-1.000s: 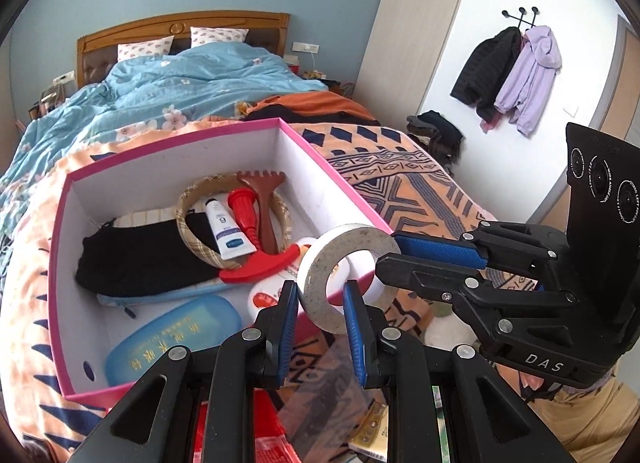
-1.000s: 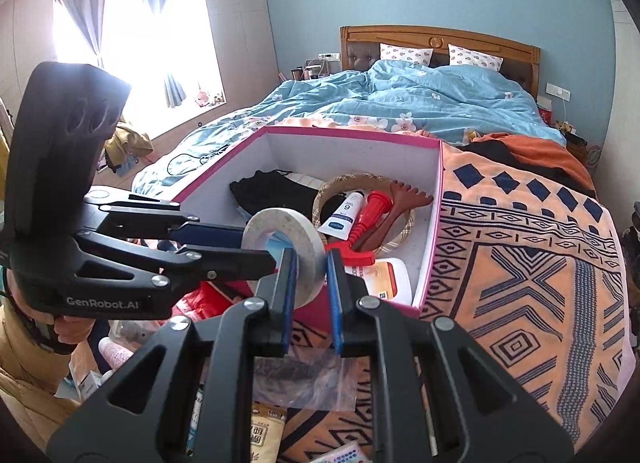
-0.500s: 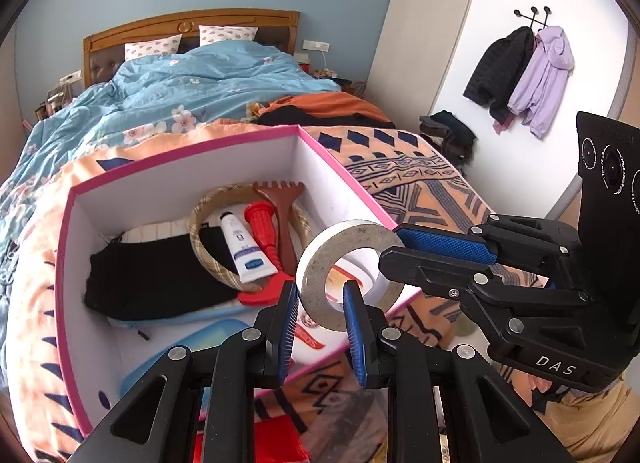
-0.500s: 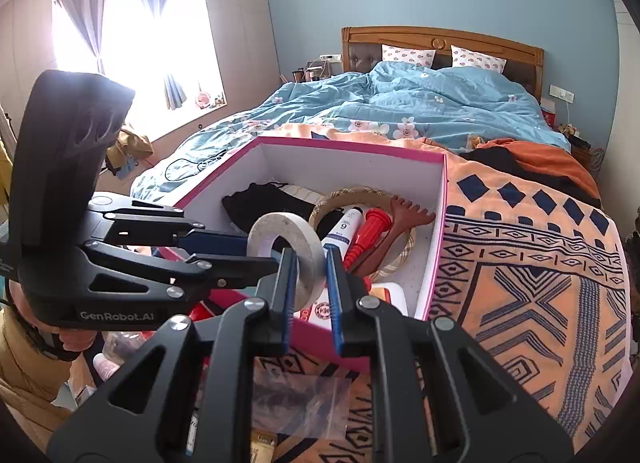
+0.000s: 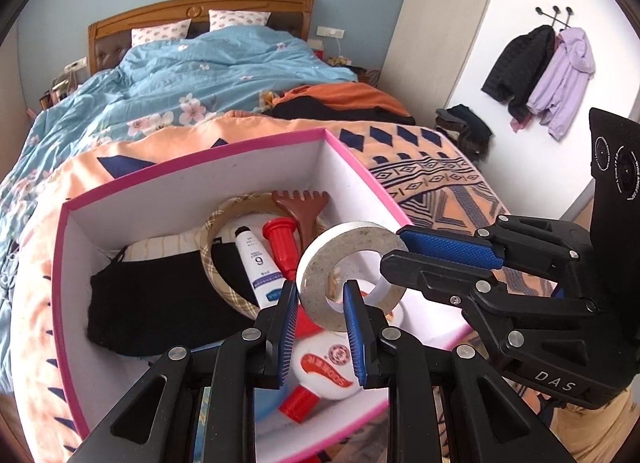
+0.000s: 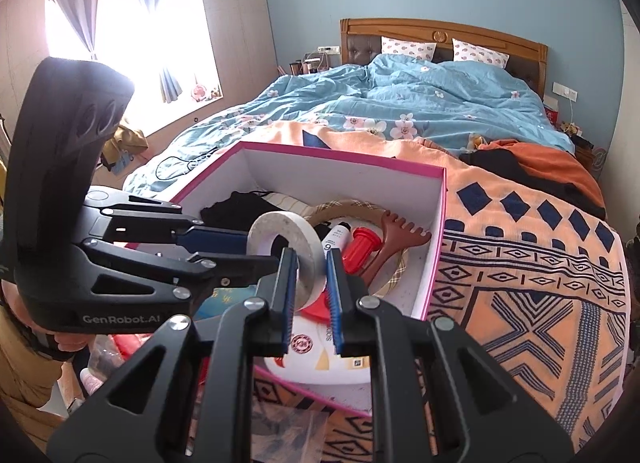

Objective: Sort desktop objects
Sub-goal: 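Lower the tape roll into the pink box and open the right tool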

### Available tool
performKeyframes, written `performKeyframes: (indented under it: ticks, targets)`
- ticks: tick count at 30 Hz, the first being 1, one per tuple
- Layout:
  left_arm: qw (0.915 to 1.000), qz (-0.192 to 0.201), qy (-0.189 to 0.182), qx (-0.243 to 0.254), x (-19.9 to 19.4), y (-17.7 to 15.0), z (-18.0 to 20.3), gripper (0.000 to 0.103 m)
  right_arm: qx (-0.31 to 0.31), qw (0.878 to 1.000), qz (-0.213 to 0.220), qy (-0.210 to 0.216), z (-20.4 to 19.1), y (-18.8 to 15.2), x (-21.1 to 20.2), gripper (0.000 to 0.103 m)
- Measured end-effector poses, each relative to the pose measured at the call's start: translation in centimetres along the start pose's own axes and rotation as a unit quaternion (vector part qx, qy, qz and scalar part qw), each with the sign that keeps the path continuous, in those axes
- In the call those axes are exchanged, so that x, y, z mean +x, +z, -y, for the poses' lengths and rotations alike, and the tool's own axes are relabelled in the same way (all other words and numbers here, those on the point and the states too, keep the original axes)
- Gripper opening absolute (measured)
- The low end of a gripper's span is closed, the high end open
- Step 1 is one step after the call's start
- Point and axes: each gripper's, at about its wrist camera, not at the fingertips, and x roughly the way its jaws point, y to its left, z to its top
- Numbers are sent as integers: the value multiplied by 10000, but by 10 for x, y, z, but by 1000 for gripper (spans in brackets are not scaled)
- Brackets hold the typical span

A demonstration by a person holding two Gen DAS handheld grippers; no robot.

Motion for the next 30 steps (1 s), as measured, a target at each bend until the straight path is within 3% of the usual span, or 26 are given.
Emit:
performKeyframes:
  ticks: [15,26,30]
  targets:
    - [9980,-475,199,-360,50,21,-24,21,266,9983,-514,-98,24,17,47,17]
    - [9953,-713,239,-617,67,29,-48,21,502,9941,-965,56,35,29,83,16]
    - [9937,-731,469,-703,69,32,-54,21,645,9923,-1053,110,38,31,91,16]
